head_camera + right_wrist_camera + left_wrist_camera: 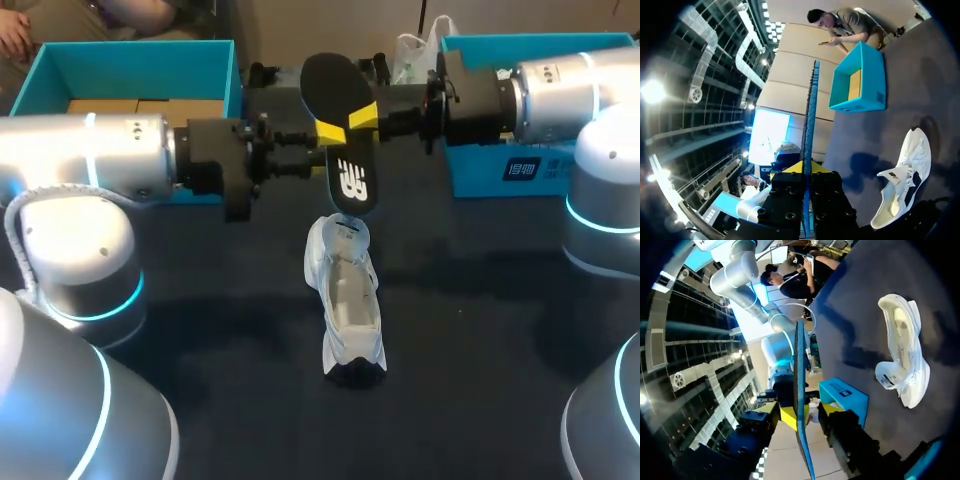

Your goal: Take the shoe out of the shoebox, open the shoe tongue, remove and reinsert the insole, then place the shoe into the shoebox

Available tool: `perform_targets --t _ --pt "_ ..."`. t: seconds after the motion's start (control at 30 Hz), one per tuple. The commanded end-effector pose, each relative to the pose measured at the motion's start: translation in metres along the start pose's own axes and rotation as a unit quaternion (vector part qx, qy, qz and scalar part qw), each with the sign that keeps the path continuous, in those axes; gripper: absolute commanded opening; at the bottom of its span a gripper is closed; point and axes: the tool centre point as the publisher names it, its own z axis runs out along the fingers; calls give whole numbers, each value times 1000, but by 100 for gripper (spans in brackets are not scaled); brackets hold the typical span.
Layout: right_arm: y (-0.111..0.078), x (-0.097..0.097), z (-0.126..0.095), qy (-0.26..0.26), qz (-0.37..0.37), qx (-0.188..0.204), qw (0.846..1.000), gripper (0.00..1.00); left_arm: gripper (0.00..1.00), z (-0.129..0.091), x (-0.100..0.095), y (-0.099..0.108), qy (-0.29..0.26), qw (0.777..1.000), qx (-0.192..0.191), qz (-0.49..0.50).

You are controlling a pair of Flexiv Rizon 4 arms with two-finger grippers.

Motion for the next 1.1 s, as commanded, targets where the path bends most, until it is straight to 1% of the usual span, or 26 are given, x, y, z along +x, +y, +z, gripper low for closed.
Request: perform_targets --t 0.03,0.13,0.23,0.4,0.43,0.7,0.73,0.8,0.87,0.9,0.93,0.97,1.0,1.03,1.07,1.1 --pt "-6 -7 -3 1 5 -4 1000 0 100 -48 -1 4 30 999 12 -17" --pt "-7 -12 -3 2 10 -4 1000 0 100 -65 0 19 66 997 23 -41" --pt "-7 -17 -1 12 13 -1 1000 0 100 -73 -7 39 99 995 14 -5" --pt "-9 -30 0 21 22 1 1000 0 100 -73 -7 39 99 995 14 -5" --pt "-9 -35 1 27 23 1 999 0 100 -73 -7 39 99 995 14 -5" --pt "-9 -35 1 27 23 1 999 0 100 -73 -7 39 99 995 14 -5" --pt "-9 -35 1 27 23 1 999 0 100 -73 -10 41 104 994 17 -13" --pt "-10 -37 1 21 26 -2 999 0 100 -70 -17 55 148 987 45 -33" --pt "-11 -40 2 18 27 -4 999 0 100 -69 -23 65 173 982 58 -38" --pt "-11 -42 3 17 28 -8 999 0 100 -66 -28 74 220 971 79 -49" --pt "-11 -44 3 9 32 -9 999 0 100 -64 -30 78 232 967 91 -58" --pt "-12 -47 4 10 34 -8 999 0 100 -61 -34 84 303 945 109 -62" --pt "-12 -48 5 10 32 -8 999 0 100 -57 -36 87 357 925 115 -50" --pt "-12 -50 6 8 33 -10 999 0 100 -56 -41 90 372 920 114 -44" --pt "-12 -53 7 6 39 -11 999 0 100 -56 -46 92 395 914 92 -14" --pt "-13 -55 7 5 40 -13 999 0 100 -56 -46 92 395 914 92 -14"
